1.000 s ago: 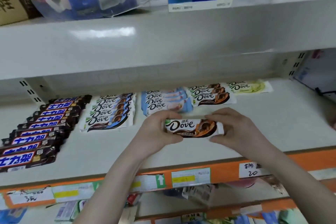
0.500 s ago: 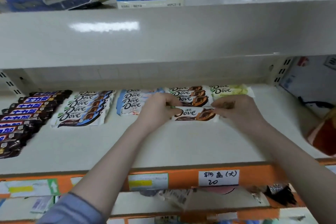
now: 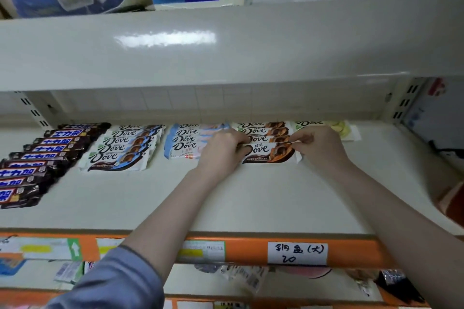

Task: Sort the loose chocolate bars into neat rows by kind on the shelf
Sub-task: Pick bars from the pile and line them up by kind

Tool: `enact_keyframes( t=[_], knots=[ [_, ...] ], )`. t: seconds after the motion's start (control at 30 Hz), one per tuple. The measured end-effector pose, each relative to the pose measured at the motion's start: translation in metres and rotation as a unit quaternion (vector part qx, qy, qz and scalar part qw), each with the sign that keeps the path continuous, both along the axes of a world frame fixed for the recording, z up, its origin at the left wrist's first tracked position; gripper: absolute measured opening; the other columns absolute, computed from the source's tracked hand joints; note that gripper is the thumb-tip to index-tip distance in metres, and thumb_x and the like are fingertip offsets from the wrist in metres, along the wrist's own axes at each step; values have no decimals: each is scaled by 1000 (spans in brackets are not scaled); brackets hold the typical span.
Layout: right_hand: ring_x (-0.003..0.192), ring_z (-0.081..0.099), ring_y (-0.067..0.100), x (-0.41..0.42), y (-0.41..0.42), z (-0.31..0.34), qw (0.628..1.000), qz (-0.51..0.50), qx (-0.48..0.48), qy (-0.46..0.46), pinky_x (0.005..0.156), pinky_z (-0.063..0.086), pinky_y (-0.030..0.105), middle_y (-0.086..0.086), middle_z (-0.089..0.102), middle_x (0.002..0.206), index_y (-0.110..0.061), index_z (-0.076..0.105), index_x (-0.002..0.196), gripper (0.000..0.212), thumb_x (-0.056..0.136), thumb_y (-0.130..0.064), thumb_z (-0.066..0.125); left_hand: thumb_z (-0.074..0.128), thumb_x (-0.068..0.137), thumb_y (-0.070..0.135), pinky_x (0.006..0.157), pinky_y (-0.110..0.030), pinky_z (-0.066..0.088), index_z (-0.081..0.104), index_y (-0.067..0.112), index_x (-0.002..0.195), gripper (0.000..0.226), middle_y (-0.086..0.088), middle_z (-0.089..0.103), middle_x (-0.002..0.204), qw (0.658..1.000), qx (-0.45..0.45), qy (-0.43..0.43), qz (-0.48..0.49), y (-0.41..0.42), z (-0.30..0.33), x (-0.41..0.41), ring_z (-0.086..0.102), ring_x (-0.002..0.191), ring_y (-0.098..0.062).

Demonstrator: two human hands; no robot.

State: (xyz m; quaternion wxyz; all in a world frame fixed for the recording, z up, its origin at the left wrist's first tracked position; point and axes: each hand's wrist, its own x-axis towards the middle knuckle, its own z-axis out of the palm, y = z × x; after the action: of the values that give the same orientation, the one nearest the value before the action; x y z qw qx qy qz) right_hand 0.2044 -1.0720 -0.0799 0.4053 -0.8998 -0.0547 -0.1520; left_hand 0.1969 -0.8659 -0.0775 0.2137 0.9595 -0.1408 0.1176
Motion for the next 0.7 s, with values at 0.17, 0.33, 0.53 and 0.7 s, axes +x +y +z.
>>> enact_keyframes(
  t=[0.17,0.33,0.53,0.7],
  knots=[
    [75,61,16,-1,2,-5,999,-20,25,10,75,45,25,1,64,77,-7,74,83,16,75,3,65,63,71,47,90,-37,41,65,18,116,54,-8,67,110,994,99,1,-47,8,-4,1,56,106,-31],
    [72,59,13,0,3,-10,998,-38,47,17,61,41,17,1,66,76,-14,72,77,20,76,3,63,64,77,42,93,-32,33,61,25,121,47,-1,63,120,988,143,-12,-57,8,0,7,51,113,-25],
    [72,59,16,2,4,-11,998,-46,49,21,66,41,22,3,66,77,-19,68,74,22,75,3,63,63,79,41,97,-30,25,59,25,123,47,1,59,121,987,147,-28,-64,9,-1,11,47,115,-24],
    [82,60,18,-3,4,-9,997,-66,9,40,71,40,24,5,69,90,-14,70,86,16,80,-3,61,60,82,38,93,-32,31,61,21,122,43,-2,59,118,987,142,-30,-66,7,-2,9,46,111,-26]
  ],
)
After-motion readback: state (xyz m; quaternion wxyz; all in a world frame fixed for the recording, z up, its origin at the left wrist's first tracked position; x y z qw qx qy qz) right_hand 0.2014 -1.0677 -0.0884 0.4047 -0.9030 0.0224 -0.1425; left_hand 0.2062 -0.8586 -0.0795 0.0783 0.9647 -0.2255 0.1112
